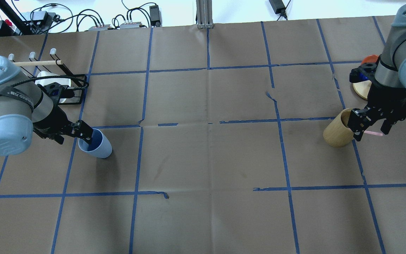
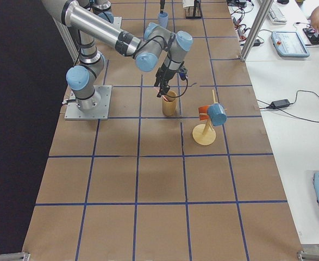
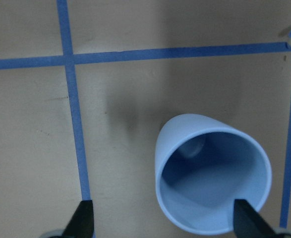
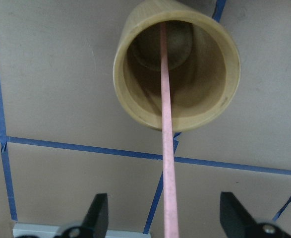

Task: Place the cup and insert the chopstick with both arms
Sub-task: 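Grasp the blue cup with the left gripper while the right grips the chopstick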

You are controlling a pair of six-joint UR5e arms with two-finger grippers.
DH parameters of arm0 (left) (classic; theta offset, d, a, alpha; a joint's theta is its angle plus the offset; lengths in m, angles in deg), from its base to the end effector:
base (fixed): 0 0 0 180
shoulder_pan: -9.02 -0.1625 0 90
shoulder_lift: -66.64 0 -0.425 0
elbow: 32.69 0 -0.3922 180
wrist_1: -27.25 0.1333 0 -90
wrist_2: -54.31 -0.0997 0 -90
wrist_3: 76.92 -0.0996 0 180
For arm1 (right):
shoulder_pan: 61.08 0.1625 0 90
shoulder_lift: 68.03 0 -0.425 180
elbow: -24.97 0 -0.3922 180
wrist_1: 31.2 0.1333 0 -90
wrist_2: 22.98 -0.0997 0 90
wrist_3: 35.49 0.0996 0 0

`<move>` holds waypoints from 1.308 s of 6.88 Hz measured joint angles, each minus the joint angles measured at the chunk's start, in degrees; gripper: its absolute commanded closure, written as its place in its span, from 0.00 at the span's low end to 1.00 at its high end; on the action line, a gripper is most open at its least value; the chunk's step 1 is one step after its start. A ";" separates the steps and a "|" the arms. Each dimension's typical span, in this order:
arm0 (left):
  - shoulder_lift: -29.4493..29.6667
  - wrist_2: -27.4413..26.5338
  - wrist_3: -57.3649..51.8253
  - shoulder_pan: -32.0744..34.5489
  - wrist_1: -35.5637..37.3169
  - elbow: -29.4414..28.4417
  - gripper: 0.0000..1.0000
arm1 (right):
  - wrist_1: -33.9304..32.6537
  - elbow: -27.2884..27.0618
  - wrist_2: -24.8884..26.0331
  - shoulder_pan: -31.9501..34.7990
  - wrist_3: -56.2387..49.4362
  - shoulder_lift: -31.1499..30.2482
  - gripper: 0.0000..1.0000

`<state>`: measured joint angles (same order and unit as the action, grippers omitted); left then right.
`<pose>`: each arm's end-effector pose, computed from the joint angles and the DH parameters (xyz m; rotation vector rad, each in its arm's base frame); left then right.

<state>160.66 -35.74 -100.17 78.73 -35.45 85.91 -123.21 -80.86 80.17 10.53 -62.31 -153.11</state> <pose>0.0312 -0.4684 0.2666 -0.0803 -3.1040 -0.1345 -0.0422 -0.4775 0.3231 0.2773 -2.9870 -0.5898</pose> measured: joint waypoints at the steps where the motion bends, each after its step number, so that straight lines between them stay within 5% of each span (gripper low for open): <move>1: 1.09 -0.04 0.01 0.02 1.38 0.29 0.16 | 0.59 -0.23 1.18 -0.23 0.01 -0.03 0.51; 4: 2.58 -0.11 0.17 -0.03 2.79 0.36 0.75 | 1.88 -0.40 2.44 -0.41 0.68 -0.13 0.94; 5: 2.69 -0.08 0.44 -0.06 2.91 0.34 0.93 | 2.78 -0.30 2.31 -0.42 1.54 -0.19 0.97; 9: 2.70 1.08 3.48 1.40 2.48 -1.01 0.96 | 4.19 0.35 1.90 -0.43 2.22 -0.75 0.97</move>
<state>163.36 -34.66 -96.69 80.13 -32.97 84.90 -119.02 -80.51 82.07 10.11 -60.08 -153.86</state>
